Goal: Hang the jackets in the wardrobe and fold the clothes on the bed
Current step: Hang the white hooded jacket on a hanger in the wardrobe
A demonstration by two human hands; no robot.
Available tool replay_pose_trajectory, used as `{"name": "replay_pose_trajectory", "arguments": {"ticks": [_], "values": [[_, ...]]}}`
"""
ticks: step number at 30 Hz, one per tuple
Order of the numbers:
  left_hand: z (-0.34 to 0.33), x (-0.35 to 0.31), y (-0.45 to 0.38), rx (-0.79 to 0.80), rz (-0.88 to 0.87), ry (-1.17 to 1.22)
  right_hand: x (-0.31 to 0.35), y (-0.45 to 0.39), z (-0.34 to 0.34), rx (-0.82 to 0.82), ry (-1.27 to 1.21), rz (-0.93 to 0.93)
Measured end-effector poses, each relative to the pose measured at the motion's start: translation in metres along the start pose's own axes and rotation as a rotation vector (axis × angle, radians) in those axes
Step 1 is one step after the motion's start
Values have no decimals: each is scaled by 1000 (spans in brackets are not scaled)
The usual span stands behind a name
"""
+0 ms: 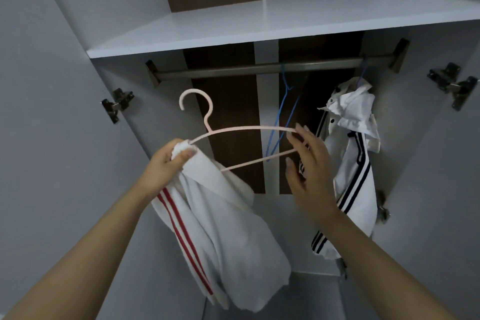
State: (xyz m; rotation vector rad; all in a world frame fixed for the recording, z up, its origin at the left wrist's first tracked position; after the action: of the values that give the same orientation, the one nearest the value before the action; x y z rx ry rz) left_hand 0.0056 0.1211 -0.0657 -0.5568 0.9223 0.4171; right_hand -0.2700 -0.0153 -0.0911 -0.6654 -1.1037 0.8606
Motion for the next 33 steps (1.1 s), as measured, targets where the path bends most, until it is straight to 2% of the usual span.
{"name": "replay_pose_trajectory", "arguments": {"ticks": [2,3,4,7,9,12,14,16,18,19,20,21,23,24,25,29,30,33], "values": [[2,0,4,24,43,129,-17,36,0,-97,-142,-219],[2,-1,6,10,87,235,-27,53,-6,-95,-195,-358],[2,-2,7,-23,136,344,-34,67,-17,-26,-244,-490],[1,-8,10,-111,224,549,-30,96,-69,510,-475,-769],[1,-13,11,-113,245,613,-12,107,-100,740,-593,-776],[2,-16,9,-95,273,636,32,129,-129,865,-625,-715],[4,-15,9,-126,298,699,59,152,-138,951,-732,-706],[5,-13,11,-142,345,750,81,170,-140,1148,-943,-780],[5,-9,15,-107,388,752,86,179,-138,1379,-1050,-837],[5,-8,17,-93,401,744,81,180,-138,1373,-1048,-870],[7,-7,19,-87,407,736,72,179,-138,1248,-1024,-941],[9,-7,20,-85,409,728,55,175,-138,1029,-903,-1003],[13,-8,25,-81,400,721,18,168,-131,560,-551,-988],[15,-9,27,-87,390,725,10,163,-127,444,-419,-944],[17,-10,30,-93,383,732,5,163,-130,443,-355,-902],[25,-20,41,-84,357,720,7,181,-166,787,-236,-807],[30,-22,44,-82,348,713,7,185,-168,798,-240,-794],[50,-22,55,-109,352,627,-14,181,-165,698,-365,-825]]}}
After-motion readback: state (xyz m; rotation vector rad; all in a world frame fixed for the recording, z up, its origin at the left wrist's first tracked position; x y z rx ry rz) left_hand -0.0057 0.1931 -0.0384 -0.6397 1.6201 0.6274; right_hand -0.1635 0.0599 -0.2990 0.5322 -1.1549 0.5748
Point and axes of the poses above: each hand's wrist, its own y-axis away from the middle knuckle, its own z-axis out of the back of the hand, x = y × z, the point moved 4 cm from there along -y, towards the middle knuckle, and after that the axes turned 6 degrees about -x, right-handed, at the moved point
